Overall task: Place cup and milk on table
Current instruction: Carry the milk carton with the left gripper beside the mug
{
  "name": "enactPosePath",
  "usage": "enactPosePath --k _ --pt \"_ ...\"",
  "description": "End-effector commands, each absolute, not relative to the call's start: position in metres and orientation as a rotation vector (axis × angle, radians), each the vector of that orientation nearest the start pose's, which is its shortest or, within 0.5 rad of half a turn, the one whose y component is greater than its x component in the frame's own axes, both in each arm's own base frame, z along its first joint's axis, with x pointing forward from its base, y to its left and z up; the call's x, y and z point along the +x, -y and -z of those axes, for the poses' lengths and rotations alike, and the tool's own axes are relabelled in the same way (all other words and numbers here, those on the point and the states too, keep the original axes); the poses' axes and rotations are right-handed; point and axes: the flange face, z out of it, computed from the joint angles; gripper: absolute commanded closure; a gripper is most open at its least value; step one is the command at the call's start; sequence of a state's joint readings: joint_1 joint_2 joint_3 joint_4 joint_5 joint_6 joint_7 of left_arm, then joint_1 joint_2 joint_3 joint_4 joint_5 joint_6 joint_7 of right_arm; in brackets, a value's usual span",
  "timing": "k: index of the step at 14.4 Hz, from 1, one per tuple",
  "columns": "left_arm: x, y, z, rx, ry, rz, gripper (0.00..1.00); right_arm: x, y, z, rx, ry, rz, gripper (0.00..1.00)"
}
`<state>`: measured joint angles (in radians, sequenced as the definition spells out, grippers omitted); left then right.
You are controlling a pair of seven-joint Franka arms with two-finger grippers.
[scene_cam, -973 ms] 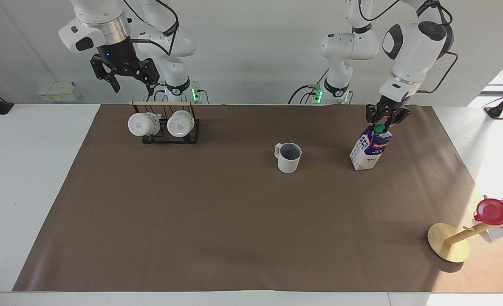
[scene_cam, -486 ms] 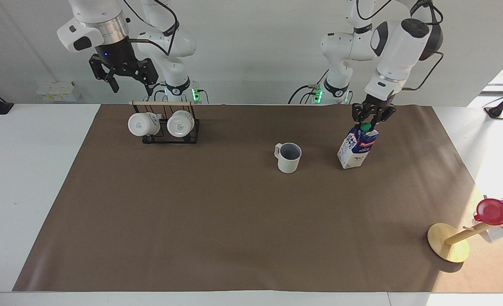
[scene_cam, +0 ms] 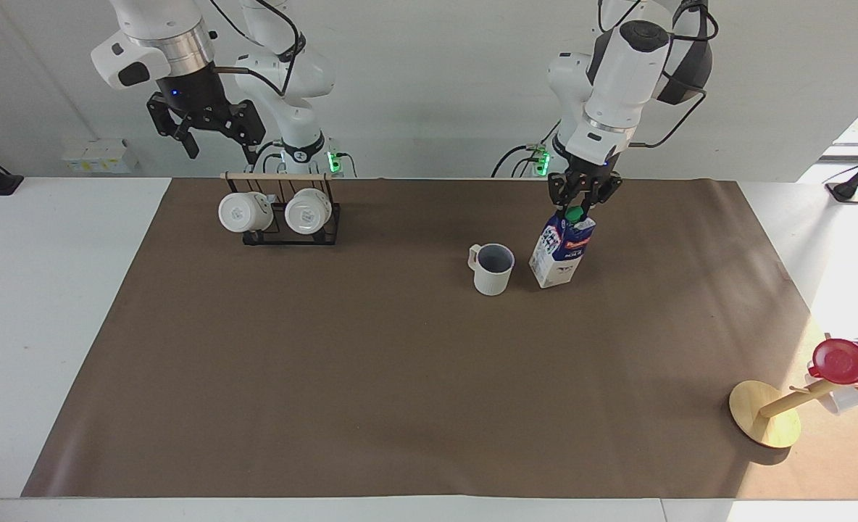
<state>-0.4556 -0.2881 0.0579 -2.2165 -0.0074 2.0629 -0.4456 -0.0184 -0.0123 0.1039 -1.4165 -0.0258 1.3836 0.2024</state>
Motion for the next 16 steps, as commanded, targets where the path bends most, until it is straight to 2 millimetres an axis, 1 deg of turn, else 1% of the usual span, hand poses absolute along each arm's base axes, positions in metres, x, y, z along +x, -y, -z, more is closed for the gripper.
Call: enactPosePath --k 1,6,8,14,16 --pt "0.444 0.202 -0.504 -3.225 0.049 0.170 0.56 0.526 -0.039 -0.688 -3.148 -0.181 -0.013 0.00" --pt "0.450 0.207 -0.495 -3.231 0.039 0.210 0.56 0.526 -0.039 -0.688 -3.148 -0.181 -0.013 0.00" --pt "0.450 0.216 -0.487 -3.231 0.010 0.210 0.56 0.526 -0.039 -0.688 -3.147 -0.181 -0.010 0.00" --pt "0.450 0.216 -0.487 -3.231 0.005 0.208 0.56 0.526 -0.039 -0.688 -3.148 -0.181 -0.013 0.00" --pt "0.450 0.216 -0.483 -3.229 -0.005 0.204 0.56 0.526 -0.039 -0.688 -3.148 -0.181 -0.013 0.00"
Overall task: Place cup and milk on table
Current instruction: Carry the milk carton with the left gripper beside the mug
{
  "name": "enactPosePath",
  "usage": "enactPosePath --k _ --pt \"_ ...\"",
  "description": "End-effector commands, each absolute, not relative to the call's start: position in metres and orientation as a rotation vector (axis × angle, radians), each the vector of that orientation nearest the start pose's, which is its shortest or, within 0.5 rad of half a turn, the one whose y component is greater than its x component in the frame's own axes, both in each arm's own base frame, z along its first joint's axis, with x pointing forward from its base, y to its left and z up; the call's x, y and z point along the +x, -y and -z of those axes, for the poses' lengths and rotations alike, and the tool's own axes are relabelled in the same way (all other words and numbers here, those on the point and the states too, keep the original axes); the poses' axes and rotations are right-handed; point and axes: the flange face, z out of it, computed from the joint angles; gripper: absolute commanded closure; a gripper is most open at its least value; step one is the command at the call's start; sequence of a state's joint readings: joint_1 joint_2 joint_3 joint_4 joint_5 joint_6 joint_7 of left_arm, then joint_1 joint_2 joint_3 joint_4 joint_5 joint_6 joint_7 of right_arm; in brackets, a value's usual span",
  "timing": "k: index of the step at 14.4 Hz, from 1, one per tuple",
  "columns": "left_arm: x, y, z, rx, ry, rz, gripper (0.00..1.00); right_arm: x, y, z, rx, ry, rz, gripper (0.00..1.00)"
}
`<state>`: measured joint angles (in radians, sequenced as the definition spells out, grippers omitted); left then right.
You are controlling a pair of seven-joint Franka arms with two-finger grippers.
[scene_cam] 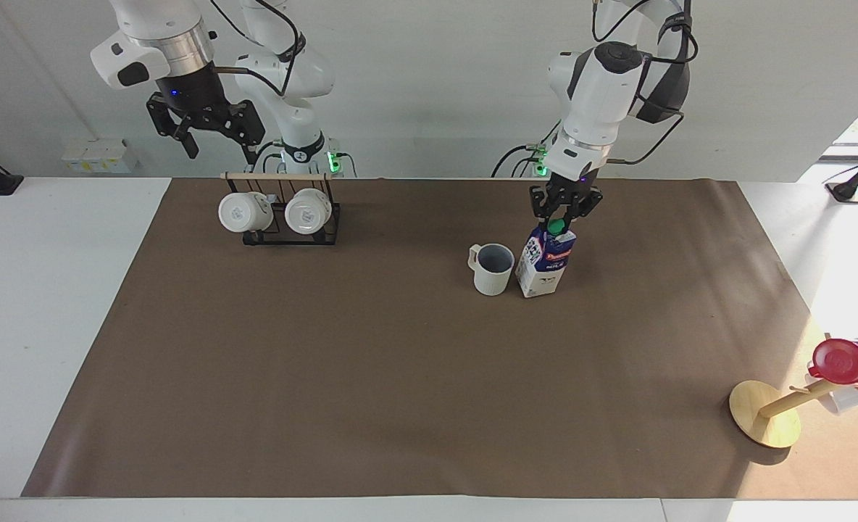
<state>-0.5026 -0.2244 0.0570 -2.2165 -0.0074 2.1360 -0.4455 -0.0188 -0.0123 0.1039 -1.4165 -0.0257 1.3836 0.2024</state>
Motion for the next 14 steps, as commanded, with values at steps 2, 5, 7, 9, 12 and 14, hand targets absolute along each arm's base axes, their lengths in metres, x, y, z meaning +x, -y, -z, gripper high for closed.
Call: enactPosePath --k 2,5,7,9,12,14 --pt "0.4496 0.2185 -0.4827 -3.231 -0.024 0.213 0.56 0.5256 -0.0387 -0.6881 -3.148 -0.181 -0.015 0.00" --pt "0.4515 0.2161 -0.4800 -3.223 -0.111 0.214 0.55 0.5242 -0.0395 -0.6882 -3.149 -0.179 -0.024 0.00" --pt "0.4519 0.2171 -0.4774 -3.221 -0.128 0.212 0.55 0.5249 -0.0387 -0.6875 -3.148 -0.181 -0.025 0.00" --pt "0.4529 0.2194 -0.4754 -3.222 -0.135 0.219 0.55 0.5249 -0.0387 -0.6875 -3.148 -0.181 -0.025 0.00" --pt "0.4526 0.2192 -0.4760 -3.222 -0.135 0.219 0.52 0.5249 -0.0387 -0.6875 -3.148 -0.181 -0.025 0.00" --pt "0.4519 0.2189 -0.4752 -3.219 -0.138 0.208 0.37 0.5249 -0.0387 -0.6875 -3.148 -0.181 -0.025 0.00"
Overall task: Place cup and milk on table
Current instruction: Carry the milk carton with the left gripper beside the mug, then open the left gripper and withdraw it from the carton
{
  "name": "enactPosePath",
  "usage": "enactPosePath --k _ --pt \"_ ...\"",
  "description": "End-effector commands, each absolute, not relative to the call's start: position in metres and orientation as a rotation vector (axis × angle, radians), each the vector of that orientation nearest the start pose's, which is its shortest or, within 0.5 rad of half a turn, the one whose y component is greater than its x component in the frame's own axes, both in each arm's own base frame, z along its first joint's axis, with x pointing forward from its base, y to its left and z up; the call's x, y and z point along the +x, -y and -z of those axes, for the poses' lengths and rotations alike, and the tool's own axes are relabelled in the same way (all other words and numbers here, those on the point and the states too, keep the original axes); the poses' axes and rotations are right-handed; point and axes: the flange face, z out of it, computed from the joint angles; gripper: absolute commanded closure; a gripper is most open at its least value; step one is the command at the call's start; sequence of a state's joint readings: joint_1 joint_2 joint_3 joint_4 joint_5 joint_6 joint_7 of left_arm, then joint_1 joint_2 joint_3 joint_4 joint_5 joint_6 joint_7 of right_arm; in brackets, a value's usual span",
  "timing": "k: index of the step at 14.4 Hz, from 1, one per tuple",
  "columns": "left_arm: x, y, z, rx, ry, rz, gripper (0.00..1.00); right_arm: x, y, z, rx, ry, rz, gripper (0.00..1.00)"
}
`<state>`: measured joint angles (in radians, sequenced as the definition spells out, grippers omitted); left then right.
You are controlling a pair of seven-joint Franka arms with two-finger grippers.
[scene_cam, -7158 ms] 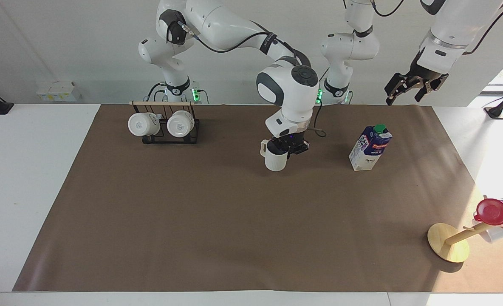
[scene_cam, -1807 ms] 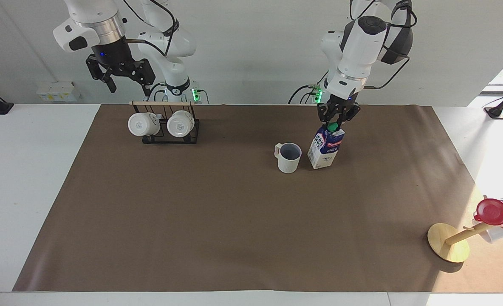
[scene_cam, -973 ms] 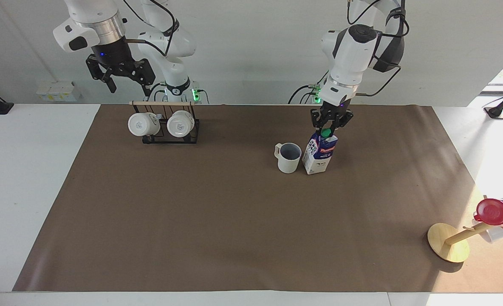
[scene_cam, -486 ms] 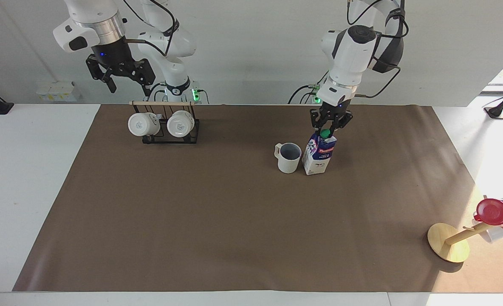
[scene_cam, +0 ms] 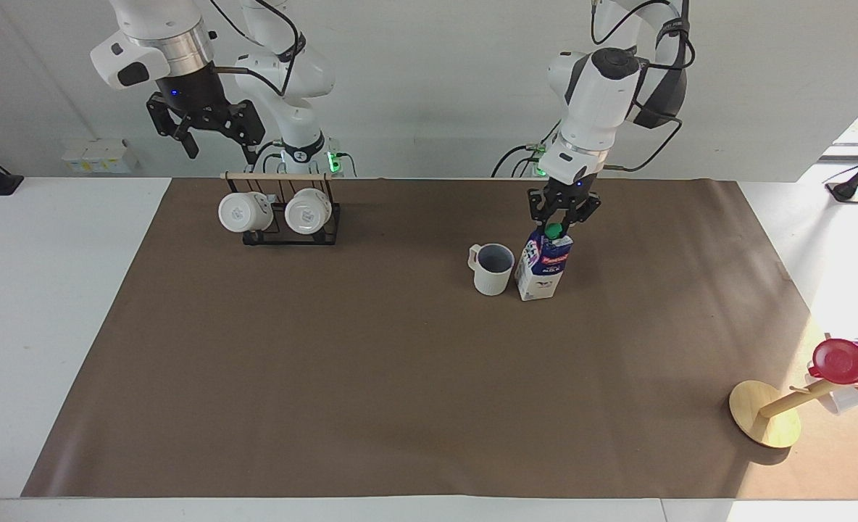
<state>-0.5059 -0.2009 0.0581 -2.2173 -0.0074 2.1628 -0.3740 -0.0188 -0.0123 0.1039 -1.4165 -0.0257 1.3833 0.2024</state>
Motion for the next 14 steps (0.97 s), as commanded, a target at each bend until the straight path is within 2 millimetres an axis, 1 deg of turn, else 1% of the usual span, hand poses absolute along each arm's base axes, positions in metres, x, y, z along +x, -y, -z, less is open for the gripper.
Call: enactPosePath --k 1,3,4,5,6,8,9,10,12,13,14 --pt "0.452 0.219 -0.475 -3.218 -0.138 0.201 0.27 0.524 -0.039 -0.688 -3.148 -0.181 -0.022 0.00" --pt "0.454 0.219 -0.480 -3.220 -0.138 0.212 0.12 0.524 -0.039 -0.688 -3.148 -0.181 -0.022 0.00" --pt "0.456 0.219 -0.489 -3.224 -0.112 0.221 0.03 0.525 -0.039 -0.688 -3.148 -0.181 -0.025 0.00" --pt "0.456 0.221 -0.502 -3.219 -0.108 0.190 0.00 0.525 -0.039 -0.688 -3.148 -0.181 -0.022 0.00" --pt "0.457 0.220 -0.519 -3.211 -0.104 0.144 0.00 0.525 -0.039 -0.688 -3.148 -0.181 -0.022 0.00" --pt "0.458 0.209 -0.557 -3.198 -0.083 0.079 0.00 0.524 -0.039 -0.689 -3.148 -0.181 -0.020 0.00" --pt "0.459 0.202 -0.575 -3.198 -0.065 0.074 0.00 0.525 -0.039 -0.688 -3.148 -0.181 -0.022 0.00" --pt "0.463 0.189 -0.591 -3.202 -0.044 0.089 0.00 0.525 -0.039 -0.688 -3.148 -0.181 -0.025 0.00" --pt "0.469 0.151 -0.621 -3.200 0.007 0.101 0.00 0.525 -0.039 -0.688 -3.148 -0.181 -0.022 0.00" --pt "0.469 0.138 -0.636 -3.197 -0.016 0.094 0.00 0.524 -0.039 -0.689 -3.148 -0.181 -0.020 0.00" --pt "0.471 0.118 -0.649 -3.193 -0.012 0.086 0.00 0.525 -0.039 -0.688 -3.148 -0.181 -0.020 0.00"
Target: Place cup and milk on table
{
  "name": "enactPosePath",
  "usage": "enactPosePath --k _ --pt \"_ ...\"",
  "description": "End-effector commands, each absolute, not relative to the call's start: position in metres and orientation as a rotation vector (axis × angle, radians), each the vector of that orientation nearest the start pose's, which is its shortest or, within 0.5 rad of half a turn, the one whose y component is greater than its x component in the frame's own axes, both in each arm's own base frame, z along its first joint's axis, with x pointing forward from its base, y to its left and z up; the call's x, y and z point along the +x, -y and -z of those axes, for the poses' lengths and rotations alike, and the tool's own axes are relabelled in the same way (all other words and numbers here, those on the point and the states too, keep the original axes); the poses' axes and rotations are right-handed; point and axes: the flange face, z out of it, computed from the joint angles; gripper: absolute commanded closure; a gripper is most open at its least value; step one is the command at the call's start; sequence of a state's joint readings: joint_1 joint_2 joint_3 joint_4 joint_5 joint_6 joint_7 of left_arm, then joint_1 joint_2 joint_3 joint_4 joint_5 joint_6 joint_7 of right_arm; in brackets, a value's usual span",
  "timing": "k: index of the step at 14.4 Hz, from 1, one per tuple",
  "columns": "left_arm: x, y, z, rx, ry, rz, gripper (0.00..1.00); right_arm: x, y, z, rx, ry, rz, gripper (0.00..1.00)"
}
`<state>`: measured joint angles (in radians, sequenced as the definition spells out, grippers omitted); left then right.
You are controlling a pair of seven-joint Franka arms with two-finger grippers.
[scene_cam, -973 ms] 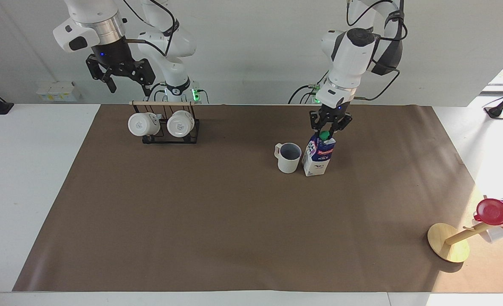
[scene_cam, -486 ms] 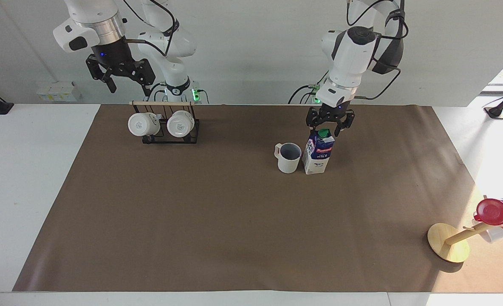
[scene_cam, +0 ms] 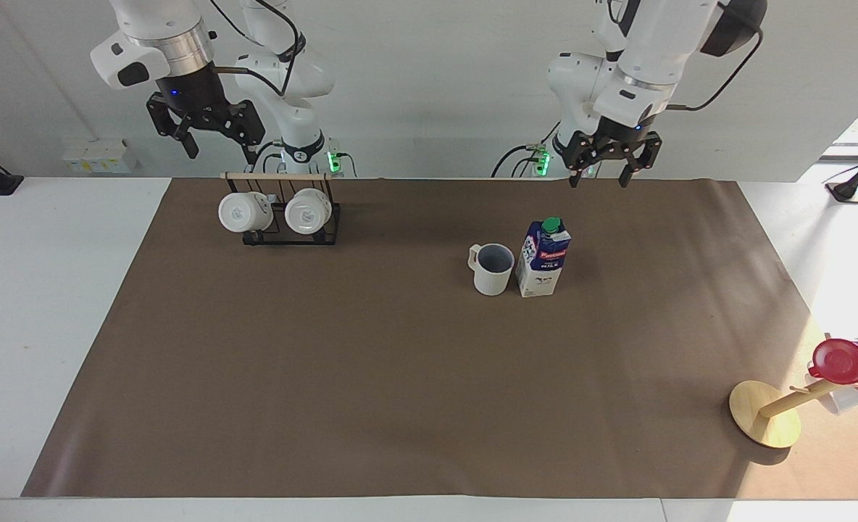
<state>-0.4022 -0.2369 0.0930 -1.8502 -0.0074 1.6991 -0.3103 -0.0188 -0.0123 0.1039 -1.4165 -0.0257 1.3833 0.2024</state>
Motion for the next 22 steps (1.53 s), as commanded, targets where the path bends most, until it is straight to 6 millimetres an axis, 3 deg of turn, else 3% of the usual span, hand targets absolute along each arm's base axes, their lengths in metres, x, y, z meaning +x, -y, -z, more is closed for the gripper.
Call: enactPosePath --k 1,4,7,13,15,18,22 --pt "0.473 0.099 -0.659 -3.190 0.006 0.079 0.00 0.525 -0.039 -0.688 -3.148 -0.181 -0.022 0.00" --pt "0.474 0.055 -0.678 -3.181 0.045 0.085 0.00 0.525 -0.033 -0.688 -3.148 -0.191 -0.022 0.00" --pt "0.478 0.026 -0.688 -3.172 0.094 0.106 0.00 0.525 -0.031 -0.688 -3.148 -0.196 -0.027 0.00" --pt "0.494 0.025 -0.697 -3.158 0.100 0.028 0.00 0.526 -0.031 -0.688 -3.148 -0.191 -0.022 0.00" --pt "0.496 0.012 -0.696 -3.159 0.123 0.017 0.00 0.526 -0.031 -0.689 -3.147 -0.193 -0.015 0.00" --pt "0.493 -0.003 -0.701 -3.164 0.134 0.031 0.00 0.526 -0.031 -0.688 -3.147 -0.193 -0.022 0.00" --pt "0.491 -0.002 -0.701 -3.160 0.039 0.025 0.00 0.525 -0.031 -0.688 -3.147 -0.205 -0.022 0.00"
